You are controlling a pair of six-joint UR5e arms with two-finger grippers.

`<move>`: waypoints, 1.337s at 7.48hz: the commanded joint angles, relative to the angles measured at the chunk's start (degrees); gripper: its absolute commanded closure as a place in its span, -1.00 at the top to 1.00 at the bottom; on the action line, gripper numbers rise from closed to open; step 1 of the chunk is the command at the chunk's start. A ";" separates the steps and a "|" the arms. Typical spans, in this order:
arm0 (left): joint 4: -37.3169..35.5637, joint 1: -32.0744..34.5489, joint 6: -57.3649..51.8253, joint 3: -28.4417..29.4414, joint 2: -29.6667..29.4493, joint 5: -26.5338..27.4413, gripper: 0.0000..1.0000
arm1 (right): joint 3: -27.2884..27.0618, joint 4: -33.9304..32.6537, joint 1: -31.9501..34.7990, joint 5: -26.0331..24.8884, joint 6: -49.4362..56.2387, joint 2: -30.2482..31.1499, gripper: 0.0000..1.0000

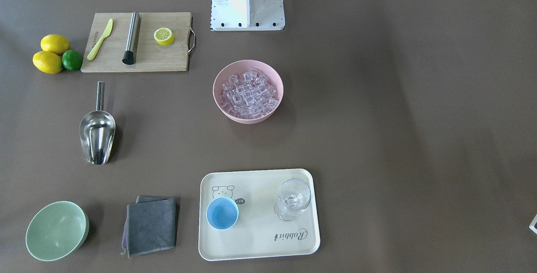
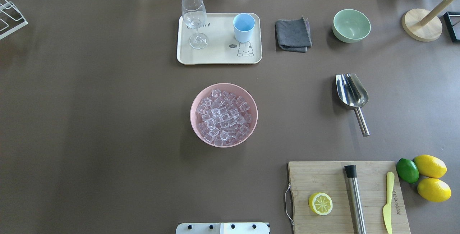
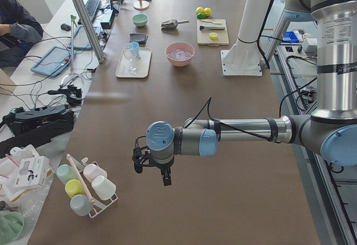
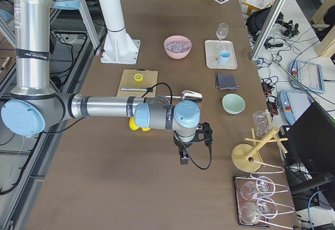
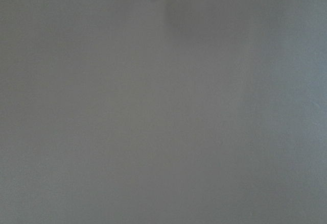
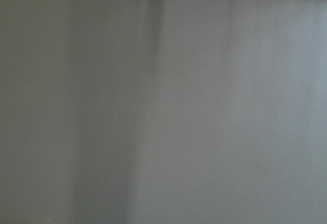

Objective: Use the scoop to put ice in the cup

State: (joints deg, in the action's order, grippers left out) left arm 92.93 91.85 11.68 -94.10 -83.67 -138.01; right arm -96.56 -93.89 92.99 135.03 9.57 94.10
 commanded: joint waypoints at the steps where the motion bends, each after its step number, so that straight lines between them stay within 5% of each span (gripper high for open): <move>1: 0.15 0.00 -0.08 0.15 0.00 0.03 0.96 | -0.03 -0.06 0.00 0.05 -0.42 -0.23 0.99; 10: 3.31 -2.27 0.01 2.08 -0.79 -0.42 0.96 | -1.25 -0.32 -0.26 1.46 -1.99 0.30 0.99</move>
State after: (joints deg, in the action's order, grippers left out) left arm 95.09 91.29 11.68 -91.96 -84.26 -138.53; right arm -96.74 -94.05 92.96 136.35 9.04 94.41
